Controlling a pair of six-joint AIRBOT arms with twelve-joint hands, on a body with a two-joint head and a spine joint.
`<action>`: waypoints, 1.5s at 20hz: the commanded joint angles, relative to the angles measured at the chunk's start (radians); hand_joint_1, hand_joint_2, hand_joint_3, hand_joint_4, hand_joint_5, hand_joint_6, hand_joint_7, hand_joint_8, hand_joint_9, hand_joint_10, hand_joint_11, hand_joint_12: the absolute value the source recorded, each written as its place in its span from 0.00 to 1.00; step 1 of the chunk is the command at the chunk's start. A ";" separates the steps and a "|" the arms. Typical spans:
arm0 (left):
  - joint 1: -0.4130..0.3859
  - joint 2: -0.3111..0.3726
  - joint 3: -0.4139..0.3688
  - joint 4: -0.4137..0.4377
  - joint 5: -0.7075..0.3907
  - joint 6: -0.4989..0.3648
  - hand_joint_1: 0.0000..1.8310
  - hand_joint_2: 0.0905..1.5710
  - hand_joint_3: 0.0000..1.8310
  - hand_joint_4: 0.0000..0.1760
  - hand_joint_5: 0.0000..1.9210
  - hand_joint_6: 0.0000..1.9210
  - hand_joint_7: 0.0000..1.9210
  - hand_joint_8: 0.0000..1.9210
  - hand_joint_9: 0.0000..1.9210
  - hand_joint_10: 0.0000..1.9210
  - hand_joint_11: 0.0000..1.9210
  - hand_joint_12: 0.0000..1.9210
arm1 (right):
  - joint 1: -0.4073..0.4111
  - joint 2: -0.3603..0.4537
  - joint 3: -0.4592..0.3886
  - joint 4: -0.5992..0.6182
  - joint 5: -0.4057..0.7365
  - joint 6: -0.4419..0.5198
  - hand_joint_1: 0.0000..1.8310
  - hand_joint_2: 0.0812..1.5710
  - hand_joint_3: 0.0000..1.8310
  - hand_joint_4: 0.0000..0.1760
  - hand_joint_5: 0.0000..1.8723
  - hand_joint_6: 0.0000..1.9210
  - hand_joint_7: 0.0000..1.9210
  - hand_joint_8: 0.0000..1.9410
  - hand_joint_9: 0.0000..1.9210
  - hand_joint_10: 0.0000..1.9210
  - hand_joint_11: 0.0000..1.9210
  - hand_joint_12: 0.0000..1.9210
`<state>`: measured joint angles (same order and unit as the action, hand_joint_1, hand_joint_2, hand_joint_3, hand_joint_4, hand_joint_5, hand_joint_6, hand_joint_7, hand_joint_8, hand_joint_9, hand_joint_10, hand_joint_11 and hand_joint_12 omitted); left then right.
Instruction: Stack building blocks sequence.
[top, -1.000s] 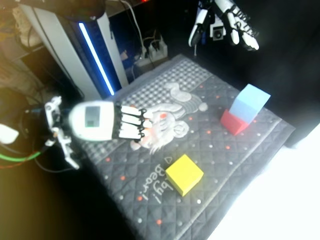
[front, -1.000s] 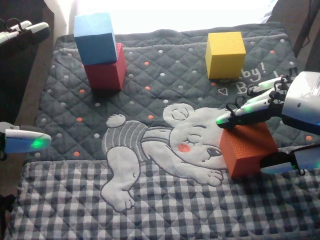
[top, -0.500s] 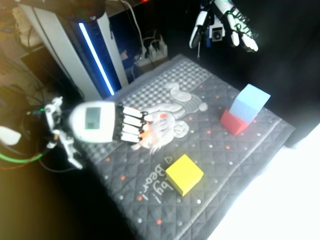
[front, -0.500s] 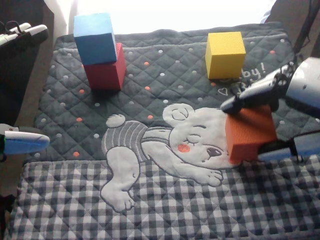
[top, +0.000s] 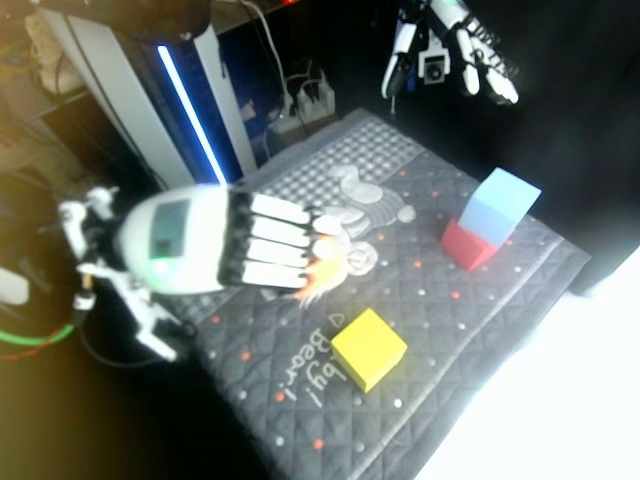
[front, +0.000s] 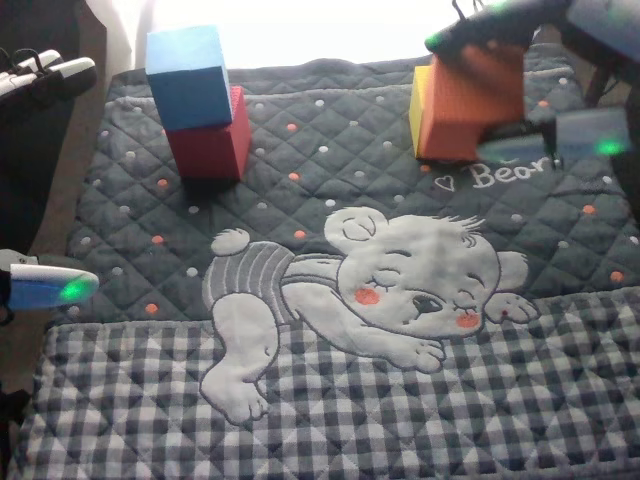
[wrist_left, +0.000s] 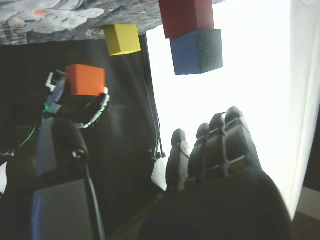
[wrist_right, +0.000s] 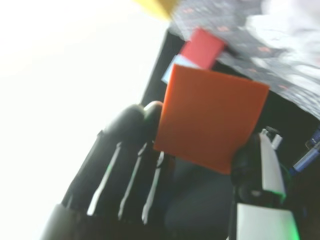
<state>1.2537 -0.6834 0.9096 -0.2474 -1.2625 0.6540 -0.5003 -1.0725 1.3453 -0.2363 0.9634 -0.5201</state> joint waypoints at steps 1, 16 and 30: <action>-0.006 -0.004 0.008 -0.020 -0.129 -0.010 0.55 0.50 0.00 0.36 0.10 0.00 0.01 0.00 0.00 0.00 0.00 0.00 | 0.022 -0.001 0.014 0.035 0.070 -0.003 0.75 0.66 0.00 0.00 0.59 0.40 0.55 0.37 0.53 0.55 0.45 0.57; -0.006 -0.017 0.014 -0.021 -0.119 -0.017 0.55 0.50 0.00 0.41 0.10 0.00 0.00 0.00 0.00 0.00 0.00 0.00 | 0.113 -0.132 0.196 0.131 -0.141 -0.070 0.69 0.64 0.00 0.00 0.65 0.26 0.59 0.42 0.62 0.26 0.46 0.63; -0.005 -0.027 0.019 -0.020 -0.124 -0.028 0.55 0.49 0.00 0.42 0.11 0.00 0.01 0.00 0.00 0.00 0.00 0.00 | 0.118 -0.168 0.253 0.150 -0.199 -0.082 0.76 0.65 0.00 0.00 0.65 0.24 0.57 0.37 0.54 0.57 0.42 0.64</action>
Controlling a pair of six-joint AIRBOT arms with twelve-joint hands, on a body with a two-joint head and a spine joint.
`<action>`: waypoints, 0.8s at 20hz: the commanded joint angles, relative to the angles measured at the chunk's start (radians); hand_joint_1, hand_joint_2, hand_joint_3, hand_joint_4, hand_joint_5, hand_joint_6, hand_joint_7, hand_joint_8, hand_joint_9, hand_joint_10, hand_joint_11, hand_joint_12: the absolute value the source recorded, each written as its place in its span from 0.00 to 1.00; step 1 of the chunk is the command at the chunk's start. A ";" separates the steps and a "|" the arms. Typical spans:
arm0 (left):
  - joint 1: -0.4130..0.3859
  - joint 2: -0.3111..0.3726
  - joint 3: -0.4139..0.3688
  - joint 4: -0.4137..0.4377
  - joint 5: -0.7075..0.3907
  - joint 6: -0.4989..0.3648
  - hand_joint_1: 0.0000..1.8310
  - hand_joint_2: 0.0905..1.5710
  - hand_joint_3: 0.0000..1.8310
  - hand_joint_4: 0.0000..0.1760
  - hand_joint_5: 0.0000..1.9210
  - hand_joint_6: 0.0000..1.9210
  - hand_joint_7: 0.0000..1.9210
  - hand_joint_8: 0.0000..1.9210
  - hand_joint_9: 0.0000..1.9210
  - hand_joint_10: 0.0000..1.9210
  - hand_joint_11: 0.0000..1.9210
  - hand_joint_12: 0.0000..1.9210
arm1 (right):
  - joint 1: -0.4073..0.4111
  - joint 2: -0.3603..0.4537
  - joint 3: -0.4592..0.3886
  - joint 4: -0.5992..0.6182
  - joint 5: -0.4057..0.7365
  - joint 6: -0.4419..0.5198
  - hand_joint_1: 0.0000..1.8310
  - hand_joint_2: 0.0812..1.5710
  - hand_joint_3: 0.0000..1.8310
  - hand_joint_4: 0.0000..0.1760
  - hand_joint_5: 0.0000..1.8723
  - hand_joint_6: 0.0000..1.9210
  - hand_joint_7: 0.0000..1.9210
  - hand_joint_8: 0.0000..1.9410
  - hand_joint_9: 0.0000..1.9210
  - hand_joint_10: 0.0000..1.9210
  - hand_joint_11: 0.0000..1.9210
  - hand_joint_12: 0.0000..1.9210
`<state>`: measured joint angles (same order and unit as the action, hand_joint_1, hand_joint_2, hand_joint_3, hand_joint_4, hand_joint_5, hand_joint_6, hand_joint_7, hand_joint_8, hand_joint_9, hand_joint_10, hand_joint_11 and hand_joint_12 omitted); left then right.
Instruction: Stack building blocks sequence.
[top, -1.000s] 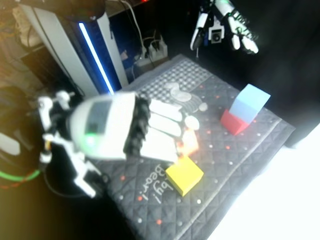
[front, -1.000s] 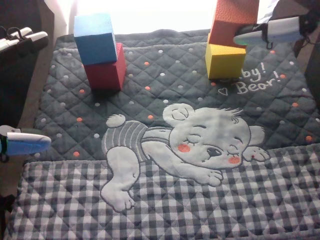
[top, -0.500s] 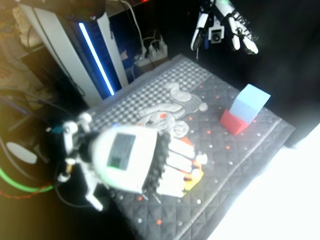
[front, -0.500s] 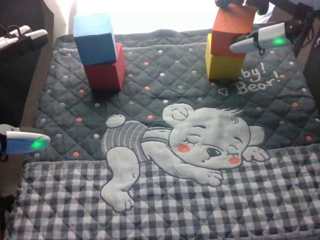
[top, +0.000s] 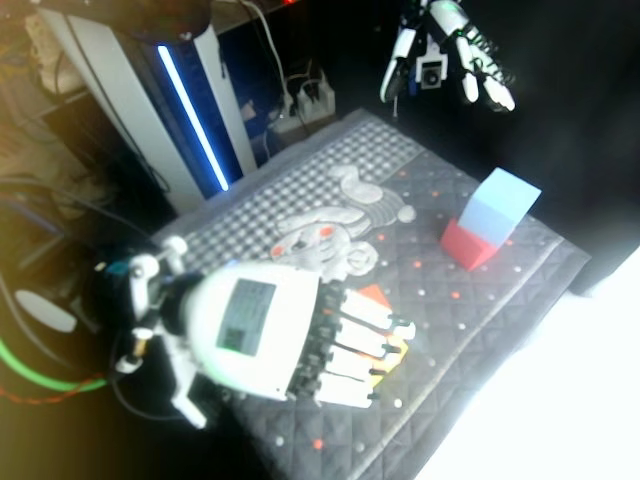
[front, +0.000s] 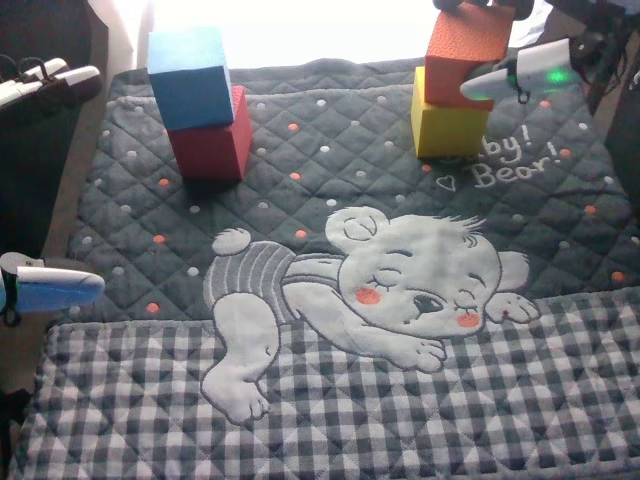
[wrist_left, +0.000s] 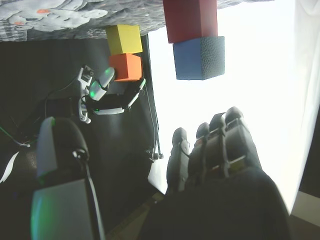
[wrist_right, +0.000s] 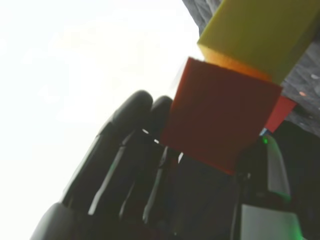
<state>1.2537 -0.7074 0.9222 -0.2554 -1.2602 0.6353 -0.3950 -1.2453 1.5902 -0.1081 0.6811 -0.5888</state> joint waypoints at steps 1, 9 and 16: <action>-0.005 -0.003 0.007 -0.012 -0.127 -0.010 0.55 0.49 0.00 0.42 0.11 0.00 0.01 0.00 0.00 0.00 0.00 0.00 | 0.013 0.002 0.013 0.024 0.078 -0.014 0.76 0.65 0.00 0.00 0.65 0.24 0.57 0.37 0.54 0.57 0.42 0.64; -0.005 -0.007 0.006 -0.012 -0.131 -0.015 0.43 0.49 0.00 0.41 0.09 0.00 0.02 0.00 0.00 0.00 0.00 0.01 | 0.012 0.001 0.016 0.026 0.067 -0.014 0.75 0.68 0.00 0.00 0.56 0.42 0.48 0.49 0.50 0.63 0.48 0.62; -0.005 -0.008 0.004 -0.012 -0.138 -0.019 0.42 0.49 0.00 0.34 0.09 0.00 0.03 0.00 0.01 0.00 0.02 0.02 | 0.012 0.001 0.008 0.026 0.067 -0.013 0.66 0.62 0.00 0.00 0.32 0.00 0.29 0.05 0.28 0.06 0.08 0.53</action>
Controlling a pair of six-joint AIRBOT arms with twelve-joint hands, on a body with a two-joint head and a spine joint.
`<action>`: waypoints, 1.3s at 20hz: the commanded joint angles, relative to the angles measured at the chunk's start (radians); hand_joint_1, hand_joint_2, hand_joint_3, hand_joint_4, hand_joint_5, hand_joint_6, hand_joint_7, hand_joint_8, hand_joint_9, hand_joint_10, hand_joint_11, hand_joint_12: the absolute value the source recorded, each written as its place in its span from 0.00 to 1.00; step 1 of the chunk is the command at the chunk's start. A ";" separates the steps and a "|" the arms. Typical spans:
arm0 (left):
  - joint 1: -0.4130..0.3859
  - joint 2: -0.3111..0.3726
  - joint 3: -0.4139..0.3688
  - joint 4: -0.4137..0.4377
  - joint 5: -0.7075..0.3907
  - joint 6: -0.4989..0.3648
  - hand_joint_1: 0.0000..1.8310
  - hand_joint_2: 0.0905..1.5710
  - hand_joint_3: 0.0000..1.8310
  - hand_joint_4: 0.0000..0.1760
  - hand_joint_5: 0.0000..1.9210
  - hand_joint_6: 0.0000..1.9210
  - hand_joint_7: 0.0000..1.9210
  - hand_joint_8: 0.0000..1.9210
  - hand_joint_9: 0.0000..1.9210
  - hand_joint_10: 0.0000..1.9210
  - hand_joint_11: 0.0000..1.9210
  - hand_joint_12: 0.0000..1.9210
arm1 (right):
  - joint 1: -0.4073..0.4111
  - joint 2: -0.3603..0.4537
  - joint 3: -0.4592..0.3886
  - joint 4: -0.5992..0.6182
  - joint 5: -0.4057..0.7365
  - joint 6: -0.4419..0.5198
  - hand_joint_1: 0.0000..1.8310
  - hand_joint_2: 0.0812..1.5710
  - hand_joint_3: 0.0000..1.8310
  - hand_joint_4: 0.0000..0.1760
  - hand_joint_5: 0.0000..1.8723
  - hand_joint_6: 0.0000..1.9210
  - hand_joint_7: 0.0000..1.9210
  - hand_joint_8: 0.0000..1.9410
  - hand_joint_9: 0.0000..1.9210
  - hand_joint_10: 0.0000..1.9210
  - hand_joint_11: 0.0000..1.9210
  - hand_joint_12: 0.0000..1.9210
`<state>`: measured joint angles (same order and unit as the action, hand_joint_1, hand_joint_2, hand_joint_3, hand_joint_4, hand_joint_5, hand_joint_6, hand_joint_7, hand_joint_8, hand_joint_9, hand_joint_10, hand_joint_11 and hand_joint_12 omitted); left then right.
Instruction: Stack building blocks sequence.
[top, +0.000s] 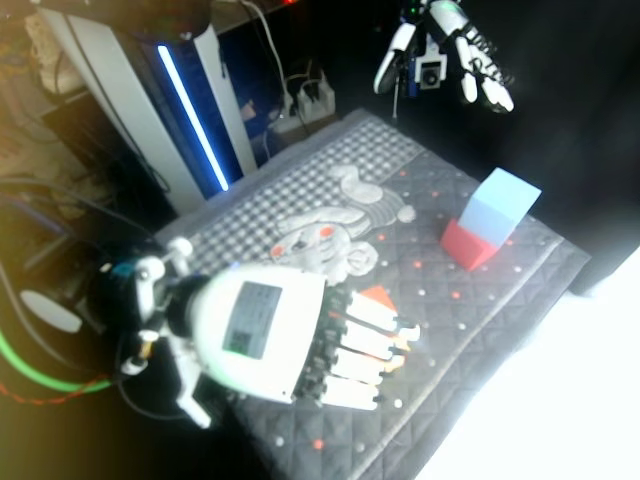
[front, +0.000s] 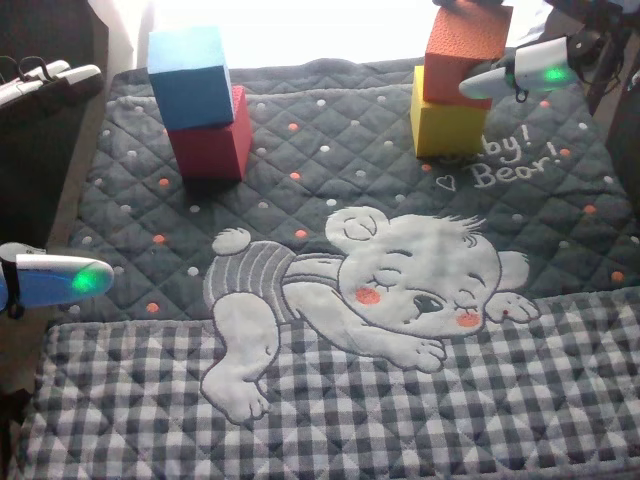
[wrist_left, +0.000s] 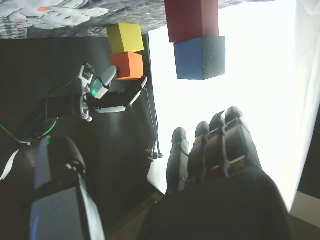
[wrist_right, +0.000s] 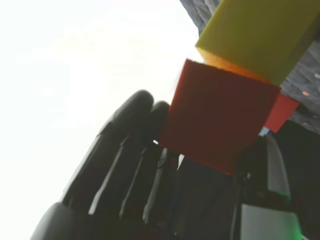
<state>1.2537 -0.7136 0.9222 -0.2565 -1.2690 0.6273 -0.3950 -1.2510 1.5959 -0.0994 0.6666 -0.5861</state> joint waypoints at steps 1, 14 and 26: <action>-0.005 -0.002 0.004 -0.011 -0.130 -0.011 0.42 0.49 0.00 0.34 0.09 0.00 0.03 0.00 0.01 0.00 0.02 0.02 | 0.012 0.007 0.001 0.017 0.081 -0.016 0.66 0.62 0.00 0.00 0.32 0.00 0.29 0.05 0.28 0.06 0.08 0.53; -0.005 -0.003 0.004 -0.011 -0.136 -0.013 0.42 0.50 0.00 0.32 0.09 0.00 0.02 0.00 0.00 0.00 0.00 0.06 | 0.012 0.007 -0.042 0.016 0.110 -0.010 0.62 0.58 0.00 0.66 0.16 0.00 0.15 0.00 0.16 0.00 0.00 0.47; 0.073 0.000 -0.046 -0.084 -0.300 0.022 0.45 0.51 0.00 0.28 0.05 0.00 0.00 0.00 0.00 0.00 0.00 0.00 | -0.358 0.400 -0.529 0.066 0.809 -0.098 0.50 0.62 0.01 0.95 0.00 0.00 0.00 0.00 0.00 0.00 0.00 0.01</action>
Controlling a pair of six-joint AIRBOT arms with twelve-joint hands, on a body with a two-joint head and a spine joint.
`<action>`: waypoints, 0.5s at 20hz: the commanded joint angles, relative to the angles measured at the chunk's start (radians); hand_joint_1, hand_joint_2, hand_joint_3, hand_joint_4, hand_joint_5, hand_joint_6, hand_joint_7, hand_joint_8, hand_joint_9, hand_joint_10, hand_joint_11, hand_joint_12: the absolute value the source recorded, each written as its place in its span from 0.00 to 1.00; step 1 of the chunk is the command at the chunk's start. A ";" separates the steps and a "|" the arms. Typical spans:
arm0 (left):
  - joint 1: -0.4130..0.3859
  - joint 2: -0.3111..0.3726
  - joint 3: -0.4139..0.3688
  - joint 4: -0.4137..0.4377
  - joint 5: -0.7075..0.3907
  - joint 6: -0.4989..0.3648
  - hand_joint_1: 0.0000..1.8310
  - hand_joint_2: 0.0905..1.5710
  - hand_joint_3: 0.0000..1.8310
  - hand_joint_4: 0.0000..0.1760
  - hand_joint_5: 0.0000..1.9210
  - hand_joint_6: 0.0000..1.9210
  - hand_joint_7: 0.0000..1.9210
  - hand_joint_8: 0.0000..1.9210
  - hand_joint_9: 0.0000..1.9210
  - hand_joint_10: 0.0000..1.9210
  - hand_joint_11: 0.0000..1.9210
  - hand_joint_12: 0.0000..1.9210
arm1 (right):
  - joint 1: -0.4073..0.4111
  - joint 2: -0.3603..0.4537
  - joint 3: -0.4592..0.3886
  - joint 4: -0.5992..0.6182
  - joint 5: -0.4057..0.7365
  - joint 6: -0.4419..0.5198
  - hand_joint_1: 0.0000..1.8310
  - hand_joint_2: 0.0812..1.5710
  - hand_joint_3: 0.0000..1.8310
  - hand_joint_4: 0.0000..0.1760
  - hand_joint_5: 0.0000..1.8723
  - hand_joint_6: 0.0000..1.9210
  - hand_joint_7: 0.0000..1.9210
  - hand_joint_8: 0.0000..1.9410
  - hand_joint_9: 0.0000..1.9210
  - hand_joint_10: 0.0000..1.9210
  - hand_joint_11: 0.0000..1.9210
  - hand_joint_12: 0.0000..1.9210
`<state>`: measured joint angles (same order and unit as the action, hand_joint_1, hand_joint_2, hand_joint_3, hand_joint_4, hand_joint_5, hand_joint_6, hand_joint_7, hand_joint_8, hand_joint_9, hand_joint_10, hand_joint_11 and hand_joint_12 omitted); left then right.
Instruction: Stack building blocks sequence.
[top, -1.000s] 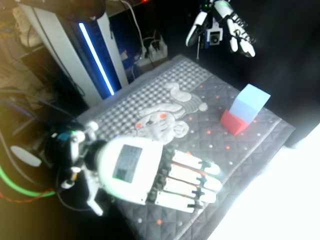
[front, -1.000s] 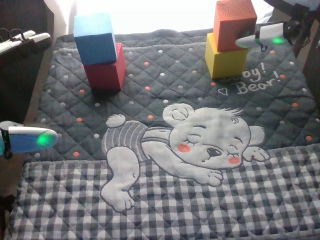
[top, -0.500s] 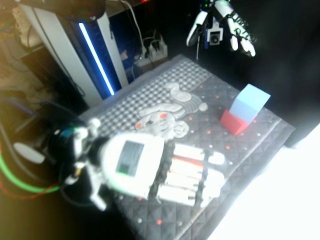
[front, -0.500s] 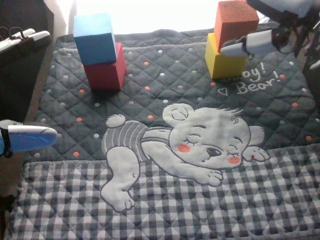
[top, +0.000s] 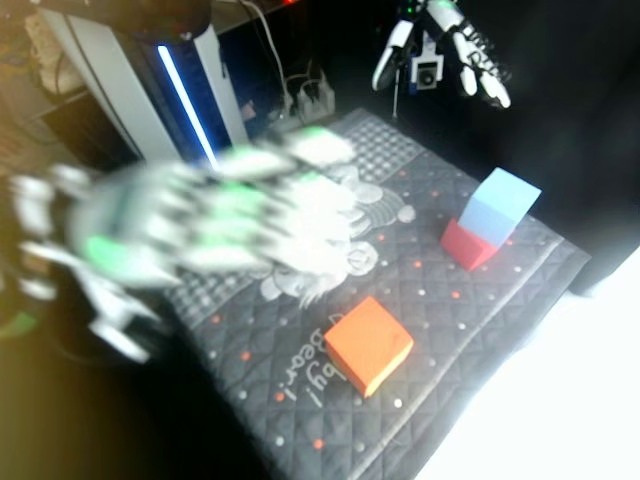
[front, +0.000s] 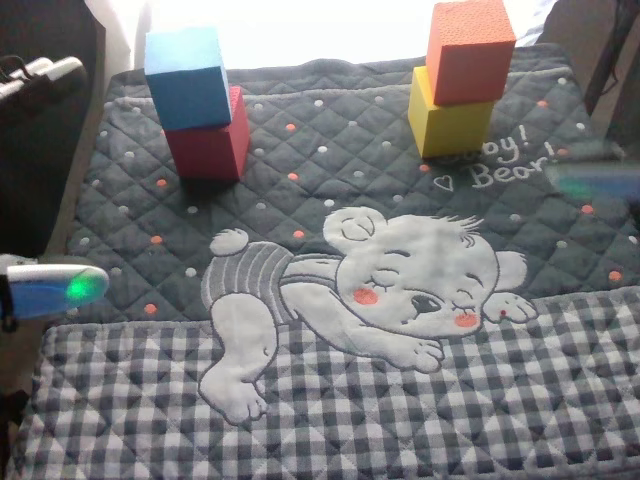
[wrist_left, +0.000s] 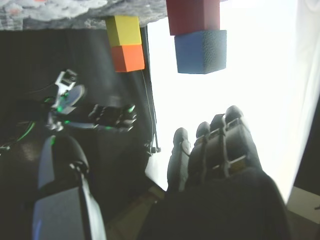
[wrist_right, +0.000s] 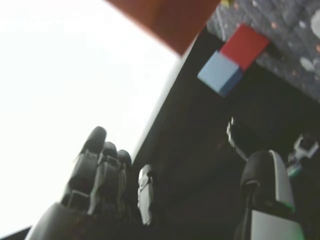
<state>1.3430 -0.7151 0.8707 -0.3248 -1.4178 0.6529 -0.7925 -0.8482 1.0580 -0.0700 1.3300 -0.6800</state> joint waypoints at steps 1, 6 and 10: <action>0.011 0.001 -0.007 -0.050 -0.225 0.001 0.44 0.50 0.00 0.23 0.02 0.00 0.00 0.00 0.00 0.00 0.00 0.00 | -0.061 0.016 -0.019 0.083 0.218 -0.006 0.52 0.61 0.00 0.92 0.00 0.00 0.00 0.00 0.00 0.00 0.00 0.00; 0.007 -0.071 -0.023 -0.101 -0.315 0.004 0.14 0.66 0.03 0.61 0.00 0.00 0.00 0.00 0.00 0.00 0.00 0.11 | -0.456 0.037 -0.099 0.385 0.432 -0.004 0.44 0.60 0.00 1.00 0.00 0.00 0.00 0.00 0.00 0.00 0.00 0.00; -0.032 -0.111 -0.007 -0.082 -0.315 -0.056 0.00 0.78 0.01 0.68 0.00 0.00 0.00 0.00 0.00 0.00 0.03 0.02 | -0.495 0.037 -0.128 0.381 0.432 -0.004 0.44 0.64 0.01 1.00 0.00 0.00 0.00 0.00 0.00 0.00 0.00 0.00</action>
